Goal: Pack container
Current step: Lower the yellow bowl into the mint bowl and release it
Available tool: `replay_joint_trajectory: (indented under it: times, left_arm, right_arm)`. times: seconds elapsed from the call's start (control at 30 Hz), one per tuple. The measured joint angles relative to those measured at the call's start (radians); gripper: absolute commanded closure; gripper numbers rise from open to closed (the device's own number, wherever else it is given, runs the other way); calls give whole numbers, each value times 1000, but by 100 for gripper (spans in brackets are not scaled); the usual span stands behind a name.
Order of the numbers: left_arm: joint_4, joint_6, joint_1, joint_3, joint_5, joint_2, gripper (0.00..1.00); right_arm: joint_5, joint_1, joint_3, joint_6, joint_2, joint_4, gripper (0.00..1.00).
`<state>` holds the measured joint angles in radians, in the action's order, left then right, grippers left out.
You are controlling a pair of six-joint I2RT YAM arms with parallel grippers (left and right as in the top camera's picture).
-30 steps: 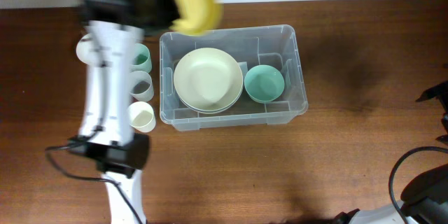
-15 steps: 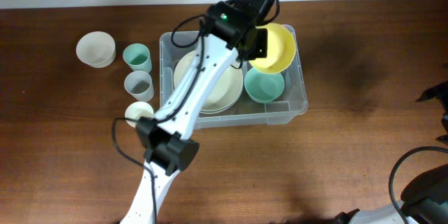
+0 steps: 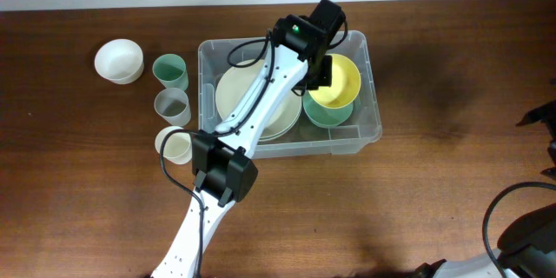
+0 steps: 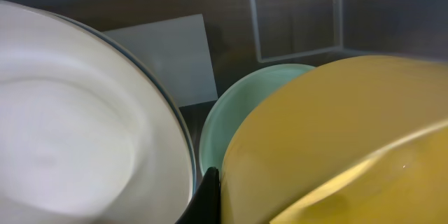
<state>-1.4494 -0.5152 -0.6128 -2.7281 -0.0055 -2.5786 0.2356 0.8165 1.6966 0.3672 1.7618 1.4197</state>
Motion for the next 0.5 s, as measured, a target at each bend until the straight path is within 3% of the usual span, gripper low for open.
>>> replay_joint_trajectory:
  times: [0.43,0.5]
  left_arm:
    - [-1,0,-1,0,59,-68,98]
    - [-1,0,-1,0,60,-70,89]
  right_arm:
    - [0,0,0,0,0,0,1]
    - [0,0,0,0,0,0,1]
